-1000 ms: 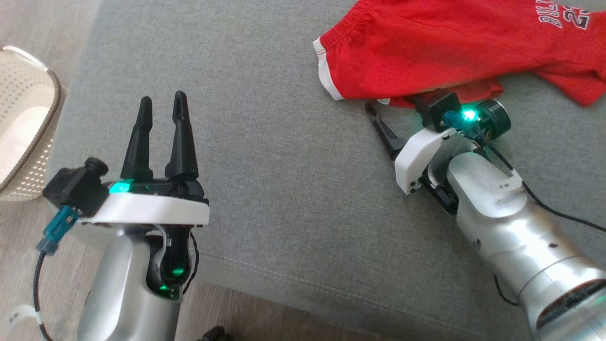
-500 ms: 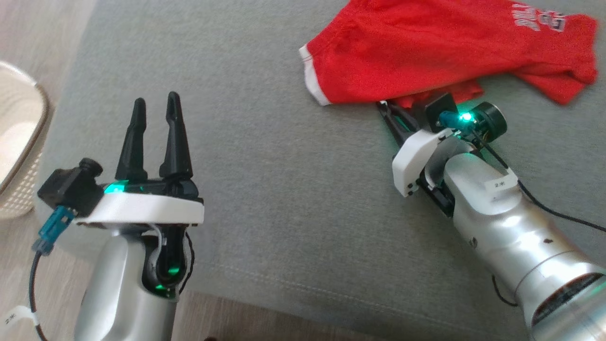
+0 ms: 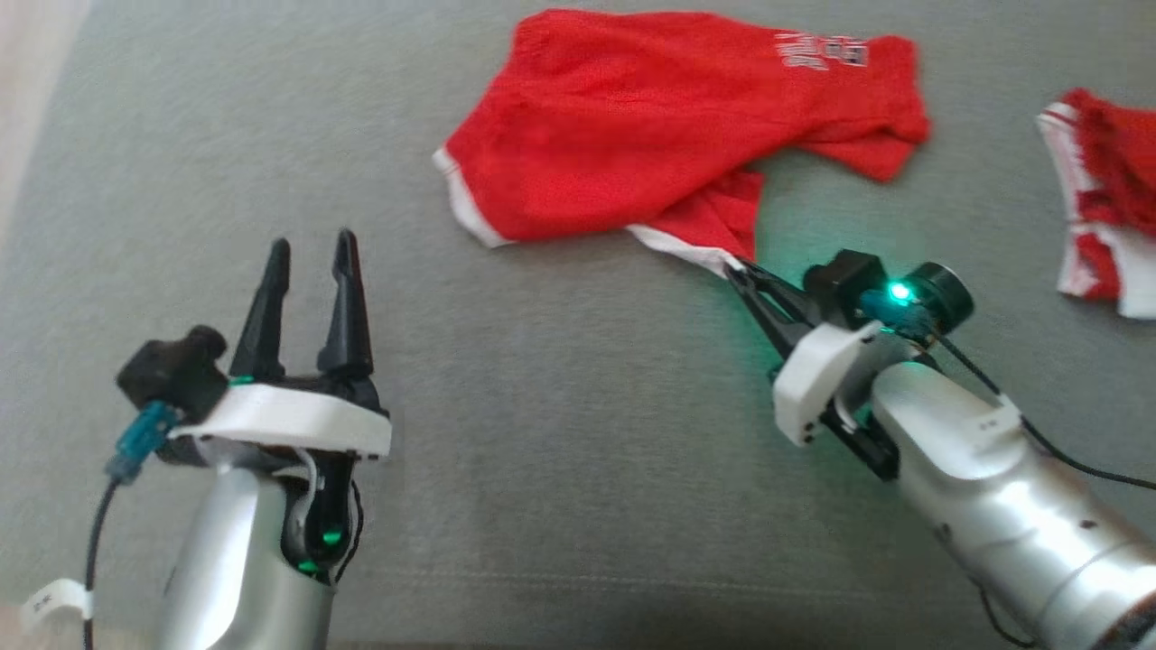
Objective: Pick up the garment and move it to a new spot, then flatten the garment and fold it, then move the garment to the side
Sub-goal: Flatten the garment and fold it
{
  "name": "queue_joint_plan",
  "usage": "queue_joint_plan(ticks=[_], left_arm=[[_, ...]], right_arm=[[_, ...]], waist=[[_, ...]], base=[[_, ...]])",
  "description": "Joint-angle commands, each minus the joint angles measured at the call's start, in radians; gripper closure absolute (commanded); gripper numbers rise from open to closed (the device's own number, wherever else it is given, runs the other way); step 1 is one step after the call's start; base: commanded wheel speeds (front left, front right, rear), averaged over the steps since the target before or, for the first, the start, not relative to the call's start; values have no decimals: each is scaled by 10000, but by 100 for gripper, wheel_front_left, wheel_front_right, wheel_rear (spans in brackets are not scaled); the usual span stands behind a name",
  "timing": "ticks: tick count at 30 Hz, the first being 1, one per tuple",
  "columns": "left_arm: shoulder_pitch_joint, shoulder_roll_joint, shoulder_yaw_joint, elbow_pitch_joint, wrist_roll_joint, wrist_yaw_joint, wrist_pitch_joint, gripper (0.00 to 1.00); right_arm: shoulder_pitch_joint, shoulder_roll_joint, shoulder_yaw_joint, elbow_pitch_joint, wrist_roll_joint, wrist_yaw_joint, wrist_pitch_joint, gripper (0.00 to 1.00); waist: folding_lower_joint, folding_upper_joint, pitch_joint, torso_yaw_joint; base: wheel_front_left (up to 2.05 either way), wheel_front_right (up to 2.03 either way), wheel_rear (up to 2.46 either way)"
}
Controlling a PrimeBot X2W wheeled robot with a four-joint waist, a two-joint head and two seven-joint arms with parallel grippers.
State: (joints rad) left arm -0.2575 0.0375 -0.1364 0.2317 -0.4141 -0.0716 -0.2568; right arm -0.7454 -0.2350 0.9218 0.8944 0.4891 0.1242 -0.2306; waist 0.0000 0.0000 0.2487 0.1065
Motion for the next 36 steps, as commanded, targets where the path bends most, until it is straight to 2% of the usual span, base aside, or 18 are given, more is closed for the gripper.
queue_joint_plan(ticks=[1,8,14,25,36], left_arm=[[-416,129,340,75,273,-117,-49,0],[-1001,394,243,1071,657,-385,-49,0],[-1556,796,-525,2011,606,-554,22,0],[-3115,1452,-1834,3529,446,-588,454,0],[-4249,2021,-2956,4774,75,-589,651,0]], right_arm=[[254,-243,-12,-394,125,65,-177,100],[553,-1072,-555,-711,25,65,-182,100],[804,-1512,-1232,-801,-171,65,-99,100],[780,-1203,-1971,-1417,-609,65,110,100],[831,-1044,-2432,-1791,-1002,65,322,100]], waist=[[0,0,-172,-570],[0,0,-34,-1206],[0,0,149,-1666],[0,0,799,-2195],[0,0,987,-2360]], base=[[0,0,0],[0,0,0],[0,0,0],[0,0,0],[0,0,0]])
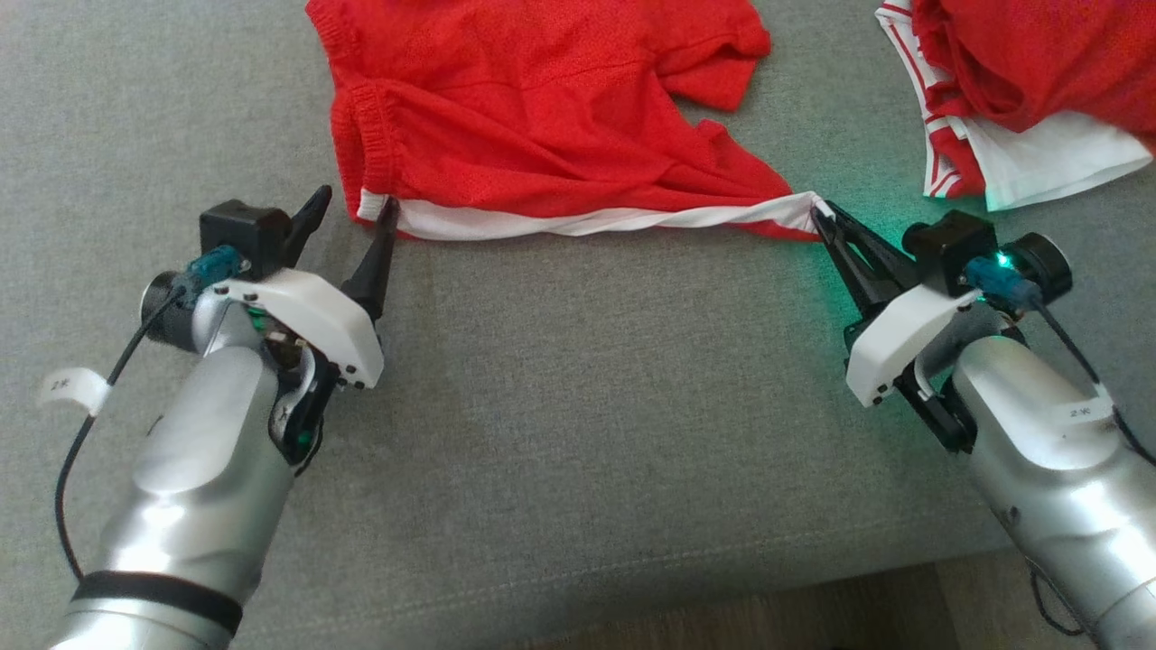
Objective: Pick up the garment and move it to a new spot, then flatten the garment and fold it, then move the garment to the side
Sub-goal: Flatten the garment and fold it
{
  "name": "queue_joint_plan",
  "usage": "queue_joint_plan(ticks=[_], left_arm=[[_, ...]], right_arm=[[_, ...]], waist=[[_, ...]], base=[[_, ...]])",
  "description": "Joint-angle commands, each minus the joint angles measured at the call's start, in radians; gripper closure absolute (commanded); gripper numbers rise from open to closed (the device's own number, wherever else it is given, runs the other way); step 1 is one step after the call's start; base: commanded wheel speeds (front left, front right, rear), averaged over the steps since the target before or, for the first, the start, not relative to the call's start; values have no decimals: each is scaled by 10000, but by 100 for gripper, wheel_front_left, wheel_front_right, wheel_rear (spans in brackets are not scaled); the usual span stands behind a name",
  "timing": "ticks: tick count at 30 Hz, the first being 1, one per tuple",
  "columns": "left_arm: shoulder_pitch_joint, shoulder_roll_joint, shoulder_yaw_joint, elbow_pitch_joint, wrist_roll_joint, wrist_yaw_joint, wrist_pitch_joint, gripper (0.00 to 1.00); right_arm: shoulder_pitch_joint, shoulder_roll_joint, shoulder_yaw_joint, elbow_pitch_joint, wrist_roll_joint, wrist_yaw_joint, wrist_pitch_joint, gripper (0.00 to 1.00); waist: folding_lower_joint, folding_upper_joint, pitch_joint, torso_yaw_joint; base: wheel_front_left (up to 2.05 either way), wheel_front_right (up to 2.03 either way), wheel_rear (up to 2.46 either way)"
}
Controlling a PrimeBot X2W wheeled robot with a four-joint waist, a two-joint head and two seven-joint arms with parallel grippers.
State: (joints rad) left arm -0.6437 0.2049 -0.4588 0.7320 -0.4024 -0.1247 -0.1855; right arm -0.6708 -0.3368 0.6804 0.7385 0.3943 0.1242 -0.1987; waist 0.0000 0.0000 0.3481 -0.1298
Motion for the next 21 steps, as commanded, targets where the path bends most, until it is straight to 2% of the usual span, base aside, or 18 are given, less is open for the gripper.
queue_joint_plan(ticks=[1,3,5,16,21], left_arm=[[-423,367,200,-177,-105,-58,-96,0],[-480,385,17,-117,-251,-58,-155,0],[-511,395,-257,-116,-463,-58,-180,100],[-546,634,-1040,-654,-1209,-59,-574,100],[-309,864,-1132,-1480,-1470,-59,-661,100]], right_arm=[[106,-26,-60,-255,-78,65,20,100],[148,-29,-138,-300,-120,65,49,100],[183,-28,-199,-343,-163,65,80,100],[186,-257,-748,-781,-525,65,-209,100],[79,-541,-1139,-1247,-1148,65,-478,100]], waist=[[0,0,-14,9],[0,0,-22,28],[0,0,-34,56],[0,0,-494,481],[0,0,-1227,759]], base=[[0,0,0],[0,0,0],[0,0,0],[0,0,0],[0,0,0]])
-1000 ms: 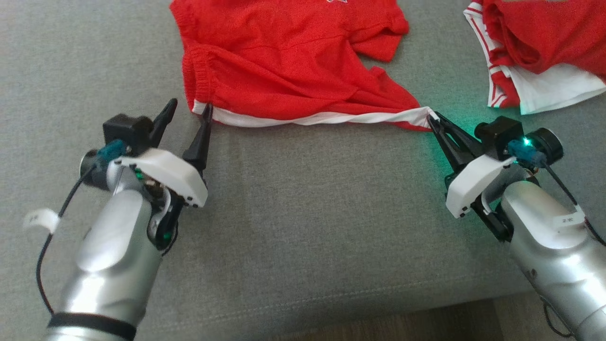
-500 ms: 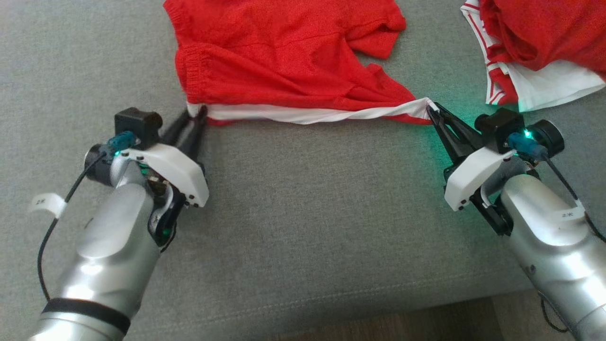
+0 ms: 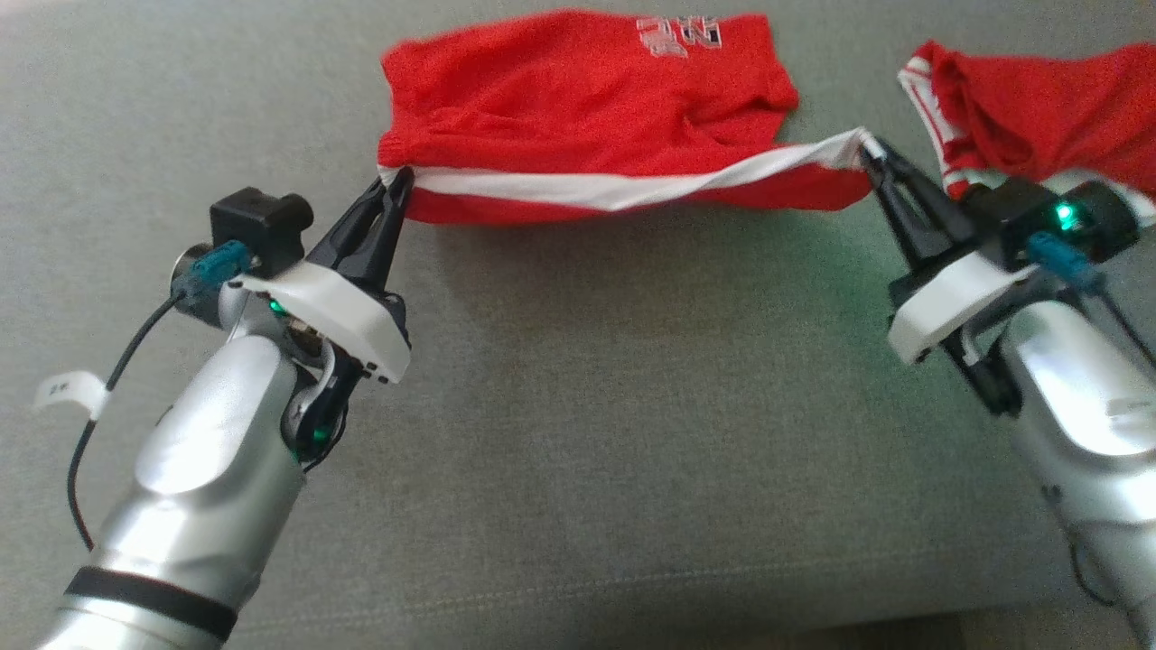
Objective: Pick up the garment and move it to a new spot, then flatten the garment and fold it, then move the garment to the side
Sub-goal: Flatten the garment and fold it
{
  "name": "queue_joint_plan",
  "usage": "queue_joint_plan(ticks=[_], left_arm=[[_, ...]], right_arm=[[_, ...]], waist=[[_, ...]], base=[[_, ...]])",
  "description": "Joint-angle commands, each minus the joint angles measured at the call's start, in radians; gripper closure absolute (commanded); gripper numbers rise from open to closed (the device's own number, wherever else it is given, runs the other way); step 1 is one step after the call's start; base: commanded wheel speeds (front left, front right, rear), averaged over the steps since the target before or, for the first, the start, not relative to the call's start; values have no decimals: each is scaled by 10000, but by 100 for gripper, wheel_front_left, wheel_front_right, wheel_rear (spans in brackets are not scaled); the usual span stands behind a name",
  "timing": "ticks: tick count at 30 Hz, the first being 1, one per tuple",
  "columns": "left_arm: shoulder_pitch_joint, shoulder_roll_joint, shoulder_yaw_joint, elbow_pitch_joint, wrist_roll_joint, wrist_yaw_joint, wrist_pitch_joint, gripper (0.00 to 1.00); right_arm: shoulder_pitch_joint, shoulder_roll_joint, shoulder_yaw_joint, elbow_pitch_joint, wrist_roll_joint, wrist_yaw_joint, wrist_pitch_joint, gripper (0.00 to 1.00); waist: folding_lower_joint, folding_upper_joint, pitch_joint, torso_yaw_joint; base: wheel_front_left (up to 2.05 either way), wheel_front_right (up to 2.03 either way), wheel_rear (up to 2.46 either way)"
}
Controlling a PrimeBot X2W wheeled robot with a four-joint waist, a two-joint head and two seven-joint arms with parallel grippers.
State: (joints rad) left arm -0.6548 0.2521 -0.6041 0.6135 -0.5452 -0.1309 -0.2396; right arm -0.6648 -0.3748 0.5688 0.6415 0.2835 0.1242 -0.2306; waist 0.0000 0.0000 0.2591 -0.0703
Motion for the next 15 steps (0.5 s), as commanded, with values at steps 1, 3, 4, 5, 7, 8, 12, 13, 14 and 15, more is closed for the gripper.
queue_joint_plan(ticks=[1,3,4,5,7,8,12,13,14,15], left_arm=[[-158,437,337,-496,-94,2,-112,100],[-164,520,389,-955,-231,3,56,100],[-186,560,408,-1206,-317,3,205,100],[-234,628,509,-1754,-589,7,605,100],[-338,778,617,-2396,-772,77,1057,100],[-397,854,703,-2739,-855,167,1258,100],[-394,1067,1022,-4078,-1449,521,2282,100],[-369,1131,1096,-4426,-1601,633,2563,100],[-336,1197,1171,-4772,-1755,754,2844,100],[-300,1275,1238,-5137,-1900,884,3142,100]], right_arm=[[-29,-244,-139,-397,-175,65,-193,100],[-196,-406,-368,-724,-448,65,-244,100],[-293,-485,-470,-914,-606,65,-263,100],[-477,-628,-658,-1332,-942,65,-288,100],[-645,-773,-797,-1806,-1275,65,-301,100],[-728,-839,-859,-2053,-1404,65,-304,100],[-958,-1169,-902,-2848,-1775,65,-308,100],[-996,-1266,-884,-3012,-1804,65,-309,100],[-1026,-1356,-895,-3184,-1811,65,-309,100],[-1040,-1450,-932,-3364,-1801,65,-308,100]], waist=[[0,0,-490,217],[0,0,-747,325],[0,0,-900,377],[0,0,-1229,462],[0,0,-1489,536],[0,0,-1610,568],[0,0,-2190,661],[0,0,-2311,685],[0,0,-2403,701],[0,0,-2483,722]], base=[[0,0,0],[0,0,0],[0,0,0],[0,0,0],[0,0,0],[0,0,0],[0,0,0],[0,0,0],[0,0,0],[0,0,0]])
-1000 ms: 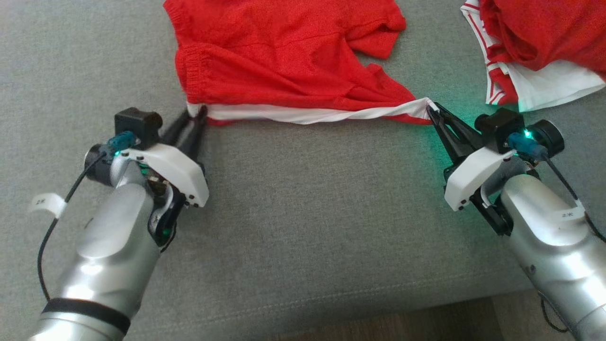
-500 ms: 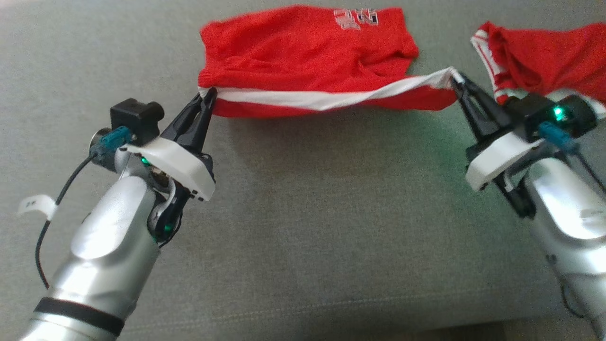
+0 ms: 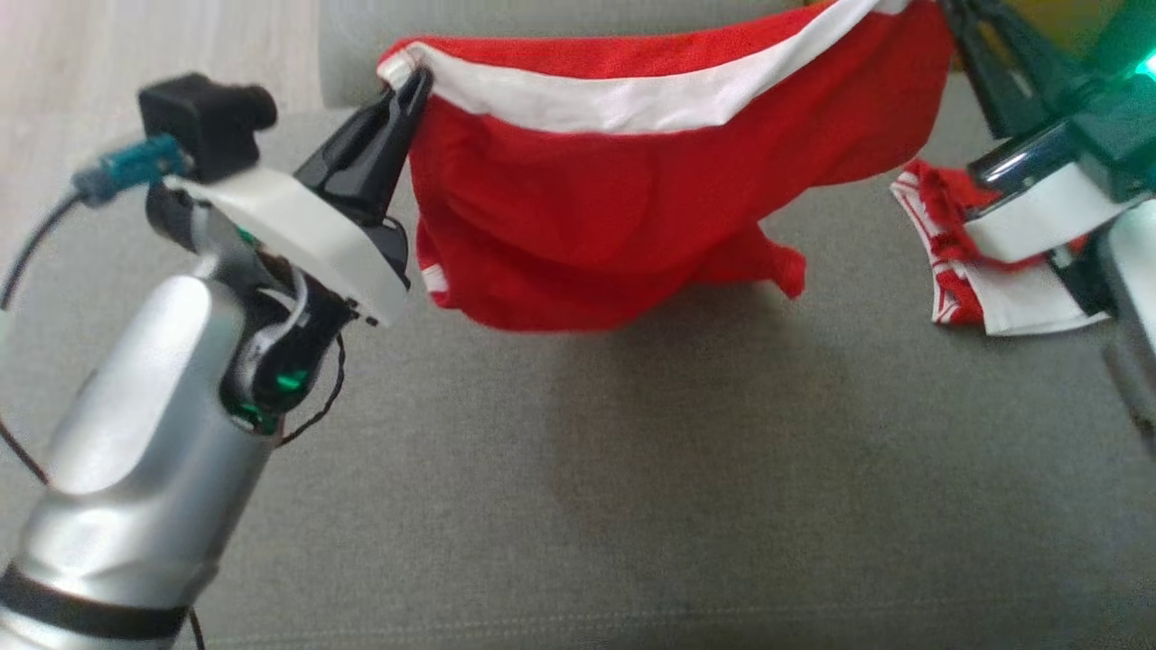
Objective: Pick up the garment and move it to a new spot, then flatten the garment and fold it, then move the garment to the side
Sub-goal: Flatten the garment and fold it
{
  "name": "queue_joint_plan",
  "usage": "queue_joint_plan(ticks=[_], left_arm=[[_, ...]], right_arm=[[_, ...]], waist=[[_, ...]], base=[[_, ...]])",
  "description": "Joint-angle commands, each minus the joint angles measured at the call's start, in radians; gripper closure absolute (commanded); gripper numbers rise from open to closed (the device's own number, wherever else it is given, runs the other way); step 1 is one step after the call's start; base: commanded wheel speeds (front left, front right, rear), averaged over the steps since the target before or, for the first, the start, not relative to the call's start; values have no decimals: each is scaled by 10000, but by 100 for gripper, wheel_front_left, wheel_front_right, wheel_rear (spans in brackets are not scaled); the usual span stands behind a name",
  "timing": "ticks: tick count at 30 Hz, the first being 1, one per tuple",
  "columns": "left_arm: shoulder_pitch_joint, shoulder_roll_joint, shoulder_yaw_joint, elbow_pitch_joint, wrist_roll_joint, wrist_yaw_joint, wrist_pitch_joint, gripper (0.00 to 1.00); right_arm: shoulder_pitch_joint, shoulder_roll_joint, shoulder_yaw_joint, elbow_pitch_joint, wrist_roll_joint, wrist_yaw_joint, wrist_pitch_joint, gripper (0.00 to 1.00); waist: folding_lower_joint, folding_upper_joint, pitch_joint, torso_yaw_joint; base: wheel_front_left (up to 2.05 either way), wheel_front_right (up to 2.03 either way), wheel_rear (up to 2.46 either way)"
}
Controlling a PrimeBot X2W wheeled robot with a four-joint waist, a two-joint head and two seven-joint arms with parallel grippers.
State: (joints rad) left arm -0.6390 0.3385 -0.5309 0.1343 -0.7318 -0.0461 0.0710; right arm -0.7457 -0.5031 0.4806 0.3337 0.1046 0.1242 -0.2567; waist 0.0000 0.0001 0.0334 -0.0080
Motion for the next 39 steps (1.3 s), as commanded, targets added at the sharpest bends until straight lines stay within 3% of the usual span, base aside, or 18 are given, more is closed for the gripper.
queue_joint_plan(ticks=[1,8,14,21,24,29,34,39], left_arm=[[-402,462,574,-735,-203,174,321,100],[-187,942,1220,-2986,-1361,1301,2218,100],[-1246,1219,1533,-2816,-1822,1706,3443,100],[-4389,1110,1574,-546,-1153,1203,3407,100],[-5495,970,1625,276,-739,1008,2863,100],[-7500,359,1724,2343,-71,479,1041,100],[-7762,-13,802,3925,610,-451,-117,100],[-7061,-105,-254,4931,1188,-741,-1048,100]], right_arm=[[-218,-267,-99,-476,-13,65,-14,100],[138,-934,-718,-1979,344,65,802,100],[-663,-1107,-446,-2383,964,65,1884,100],[-4156,-887,700,-1150,1748,65,2397,100],[-5391,-749,1021,-337,1638,65,2177,100],[-7631,-18,1212,1963,926,65,1110,100],[-7863,894,1273,3735,493,65,268,100],[-6683,1475,2257,4684,644,65,-3,100]], waist=[[0,-1,-299,125],[0,-1,-246,194],[0,-1,775,119],[0,-1,3277,23],[0,-1,3897,50],[0,-1,4796,202],[0,-1,5119,374],[0,-1,5140,445]], base=[[0,0,0],[0,0,0],[0,0,0],[0,0,0],[0,0,0],[0,0,0],[0,0,0],[0,0,0]])
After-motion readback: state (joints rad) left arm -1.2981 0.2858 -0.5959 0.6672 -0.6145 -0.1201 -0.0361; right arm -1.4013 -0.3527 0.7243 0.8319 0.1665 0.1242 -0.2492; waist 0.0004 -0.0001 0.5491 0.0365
